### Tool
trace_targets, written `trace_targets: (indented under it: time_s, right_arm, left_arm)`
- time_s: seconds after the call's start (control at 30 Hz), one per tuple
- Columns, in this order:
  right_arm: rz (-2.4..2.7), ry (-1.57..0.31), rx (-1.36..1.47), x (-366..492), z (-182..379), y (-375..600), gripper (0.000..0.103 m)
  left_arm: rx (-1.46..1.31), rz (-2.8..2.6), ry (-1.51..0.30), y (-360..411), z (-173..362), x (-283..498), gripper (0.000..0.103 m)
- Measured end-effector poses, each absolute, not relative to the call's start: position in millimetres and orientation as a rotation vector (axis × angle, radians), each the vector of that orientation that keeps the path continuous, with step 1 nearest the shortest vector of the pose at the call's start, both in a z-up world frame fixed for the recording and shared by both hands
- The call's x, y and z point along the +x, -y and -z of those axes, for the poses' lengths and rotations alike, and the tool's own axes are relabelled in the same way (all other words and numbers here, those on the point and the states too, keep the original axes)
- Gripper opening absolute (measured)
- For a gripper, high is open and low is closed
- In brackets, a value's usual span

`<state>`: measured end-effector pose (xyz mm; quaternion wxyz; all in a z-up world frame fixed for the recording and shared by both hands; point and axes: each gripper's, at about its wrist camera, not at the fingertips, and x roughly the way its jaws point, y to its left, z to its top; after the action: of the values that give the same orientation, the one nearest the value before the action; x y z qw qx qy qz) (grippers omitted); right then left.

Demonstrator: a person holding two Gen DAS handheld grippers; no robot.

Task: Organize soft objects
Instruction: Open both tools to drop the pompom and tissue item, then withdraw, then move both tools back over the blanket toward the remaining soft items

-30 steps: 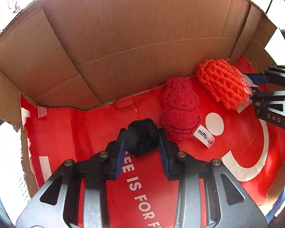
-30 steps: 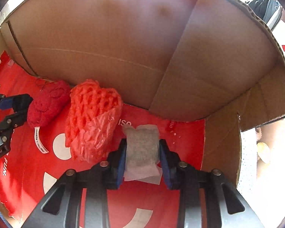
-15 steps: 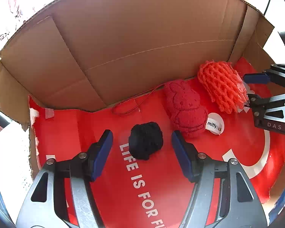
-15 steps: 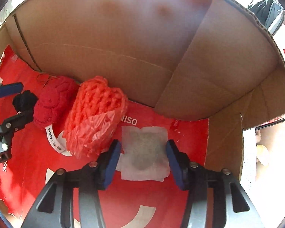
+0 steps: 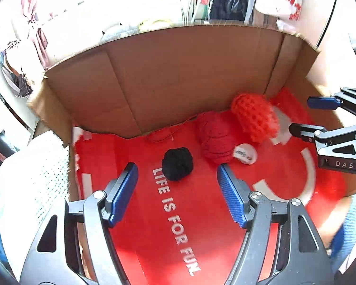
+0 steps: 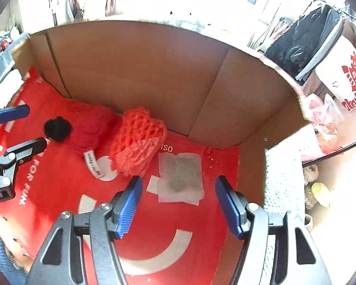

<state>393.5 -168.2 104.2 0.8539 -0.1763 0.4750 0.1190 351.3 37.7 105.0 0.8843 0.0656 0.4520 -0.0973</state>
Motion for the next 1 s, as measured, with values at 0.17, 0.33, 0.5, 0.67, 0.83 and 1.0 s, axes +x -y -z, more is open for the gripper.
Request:
trace_targets:
  time_s: [0.17, 0.33, 0.5, 0.67, 0.83, 1.0]
  right_arm:
    - [-0.266, -0.915, -0.334, 369, -136, 170, 0.079]
    - [-0.299, -0.814, -0.275, 331, -162, 180, 0.083]
    - [-0.311, -0.672, -0.246, 280, -185, 188, 0.098]
    - [-0.304, -0.526, -0.196, 227, -203, 196, 0.103]
    - [-0.288, -0.402, -0.148, 176, -211, 209, 0.103]
    - [-0.266, -0.313, -0.105, 126, -211, 224, 0.103]
  left_arm:
    - [0.08, 0.216, -0.856, -42, -133, 315, 0.078]
    - [0.043, 0.213, -0.744, -63, -165, 274, 0.087]
    - [0.004, 0.212, -0.622, -66, -182, 233, 0.093]
    - [-0.019, 0.207, -0.487, -60, -194, 195, 0.097]
    - [-0.032, 0.209, -0.372, -55, -204, 146, 0.1]
    - [-0.041, 0.191, -0.294, -51, -207, 105, 0.103]
